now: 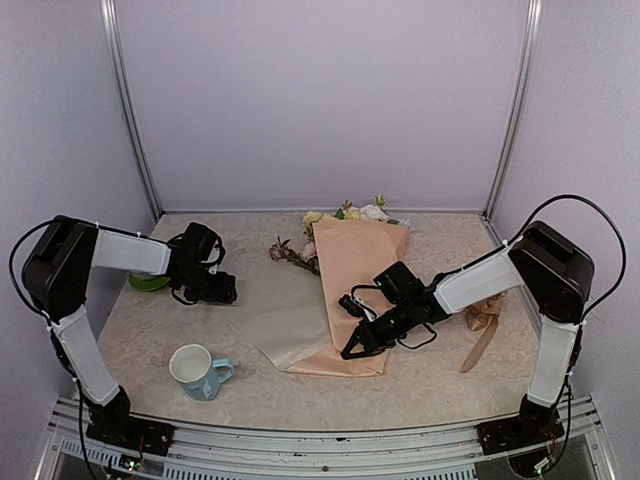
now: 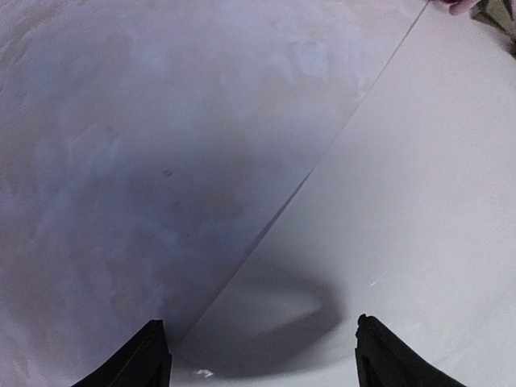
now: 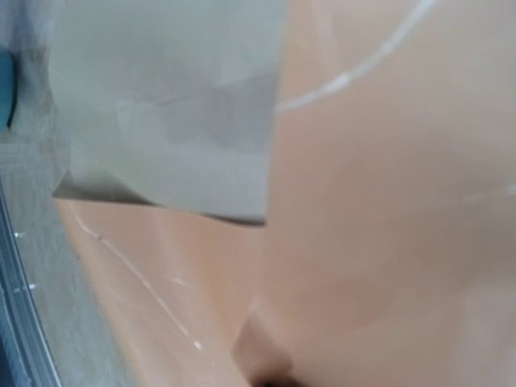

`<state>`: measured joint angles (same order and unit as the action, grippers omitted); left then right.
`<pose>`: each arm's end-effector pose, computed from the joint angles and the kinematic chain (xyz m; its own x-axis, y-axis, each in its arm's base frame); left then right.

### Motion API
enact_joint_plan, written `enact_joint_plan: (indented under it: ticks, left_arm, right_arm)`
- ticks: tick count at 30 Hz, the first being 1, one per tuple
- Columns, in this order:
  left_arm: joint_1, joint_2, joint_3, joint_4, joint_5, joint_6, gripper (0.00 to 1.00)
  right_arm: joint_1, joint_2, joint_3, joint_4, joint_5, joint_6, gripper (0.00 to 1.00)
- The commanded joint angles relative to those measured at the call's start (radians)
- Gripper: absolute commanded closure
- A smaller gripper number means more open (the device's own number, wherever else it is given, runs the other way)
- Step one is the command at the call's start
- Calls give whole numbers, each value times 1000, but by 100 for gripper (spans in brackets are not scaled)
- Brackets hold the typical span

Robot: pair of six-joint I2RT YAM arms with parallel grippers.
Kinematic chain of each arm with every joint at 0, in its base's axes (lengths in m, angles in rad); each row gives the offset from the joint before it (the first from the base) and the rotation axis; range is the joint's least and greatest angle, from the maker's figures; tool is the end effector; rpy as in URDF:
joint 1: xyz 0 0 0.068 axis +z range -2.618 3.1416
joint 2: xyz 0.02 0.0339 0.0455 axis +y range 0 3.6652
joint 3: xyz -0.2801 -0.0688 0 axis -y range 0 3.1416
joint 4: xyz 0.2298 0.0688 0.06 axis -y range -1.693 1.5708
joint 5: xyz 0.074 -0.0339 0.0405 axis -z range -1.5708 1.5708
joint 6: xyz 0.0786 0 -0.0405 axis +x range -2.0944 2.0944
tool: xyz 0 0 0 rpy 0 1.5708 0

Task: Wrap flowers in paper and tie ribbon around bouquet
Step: Pick up the two-thirds-folded wrapping paper from the center of the board.

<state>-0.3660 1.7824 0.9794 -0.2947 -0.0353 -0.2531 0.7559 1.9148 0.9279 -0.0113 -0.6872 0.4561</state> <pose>0.3288 -0.1231 0.1279 -0.8905 0.0733 -0.4490 0.1236 0.9888 -0.0837 0.2308 0.2861 0.1053 -0.8928 -0.3737 -0.2516 -0.4312 0.5473 0.7173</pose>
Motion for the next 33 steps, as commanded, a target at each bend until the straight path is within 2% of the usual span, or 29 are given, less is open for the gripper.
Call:
enact_joint_plan:
  ticks: [1,8,12,15,17,19,23,24,33]
  left_arm:
    - [-6,93,1,43,240,-14,24]
    - [-12,114,-7,116,415,-36,29]
    - [-15,102,-6,132,469,-43,30]
    - [-23,75,-8,154,540,-54,35]
    - [-33,60,-8,169,596,-64,43]
    - [-46,57,-4,179,614,-67,57]
    - [-50,80,5,182,623,-75,97]
    - [-52,71,4,188,621,-81,100]
    - [-119,-75,79,148,578,-124,100]
  right_arm:
    - [-7,54,-45,-65,143,-17,100]
    - [-7,55,-44,-70,149,-19,100]
    - [-7,57,-42,-71,149,-19,100]
    - [-7,59,-43,-73,152,-20,100]
    - [-8,61,-43,-71,151,-20,100]
    - [-7,64,-43,-69,150,-19,100]
    - [-7,64,-43,-67,151,-19,100]
    - [-7,64,-44,-69,154,-19,100]
    - [-7,91,-39,-66,160,-16,100]
